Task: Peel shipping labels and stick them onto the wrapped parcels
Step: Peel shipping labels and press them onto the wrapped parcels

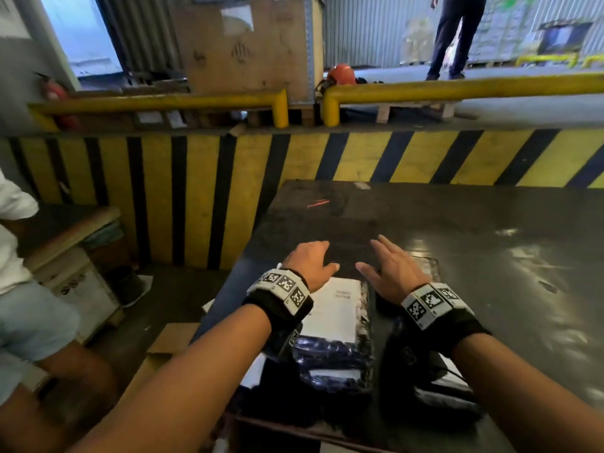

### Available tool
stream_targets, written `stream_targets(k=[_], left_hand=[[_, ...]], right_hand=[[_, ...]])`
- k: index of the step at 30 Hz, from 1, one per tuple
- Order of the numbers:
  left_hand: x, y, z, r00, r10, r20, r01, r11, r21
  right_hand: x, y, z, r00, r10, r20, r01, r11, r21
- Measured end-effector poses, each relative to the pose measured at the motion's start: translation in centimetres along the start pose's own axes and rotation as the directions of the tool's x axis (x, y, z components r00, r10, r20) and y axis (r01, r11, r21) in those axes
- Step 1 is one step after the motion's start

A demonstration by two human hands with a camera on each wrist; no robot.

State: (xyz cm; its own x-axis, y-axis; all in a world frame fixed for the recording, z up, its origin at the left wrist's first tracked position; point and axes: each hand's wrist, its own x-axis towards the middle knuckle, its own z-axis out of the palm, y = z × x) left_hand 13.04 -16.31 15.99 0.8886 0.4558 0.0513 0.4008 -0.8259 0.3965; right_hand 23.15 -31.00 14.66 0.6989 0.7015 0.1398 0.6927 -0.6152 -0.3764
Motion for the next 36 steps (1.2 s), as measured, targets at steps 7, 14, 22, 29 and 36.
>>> stream_targets(k=[7,14,22,29,36], left_hand=[[-0.7,-15.1,-1.9,0.991,-0.095,0.094,0.089,0.994,0.066],[-2.2,-24.6,3.0,0.933,-0.09,0.349,0.062,0.994,0.091],[-3.6,-27.8,8.0,0.901,-0.041,0.431,0.008,0.997,0.078],[-3.9,-29.2,9.6,0.903,0.017,0.43,-0.047,0.997,0.06],[-4.1,-29.6,10.2,0.908,0.035,0.417,-0.054,0.998,0.035]], right_hand=[[4.5,-13.6,6.8,0.997,-0.041,0.064,0.037,0.997,0.061],[5.1,-18.0,17.4,0.954,0.123,0.274,-0.121,0.992,-0.024],[2.7,-16.0,22.8,0.826,0.348,0.443,-0.337,0.935,-0.107],[2.1,-15.7,24.7,0.683,0.548,0.483,-0.633,0.774,0.017],[2.6,-15.1,25.7,0.613,0.645,0.456,-0.752,0.653,0.088]])
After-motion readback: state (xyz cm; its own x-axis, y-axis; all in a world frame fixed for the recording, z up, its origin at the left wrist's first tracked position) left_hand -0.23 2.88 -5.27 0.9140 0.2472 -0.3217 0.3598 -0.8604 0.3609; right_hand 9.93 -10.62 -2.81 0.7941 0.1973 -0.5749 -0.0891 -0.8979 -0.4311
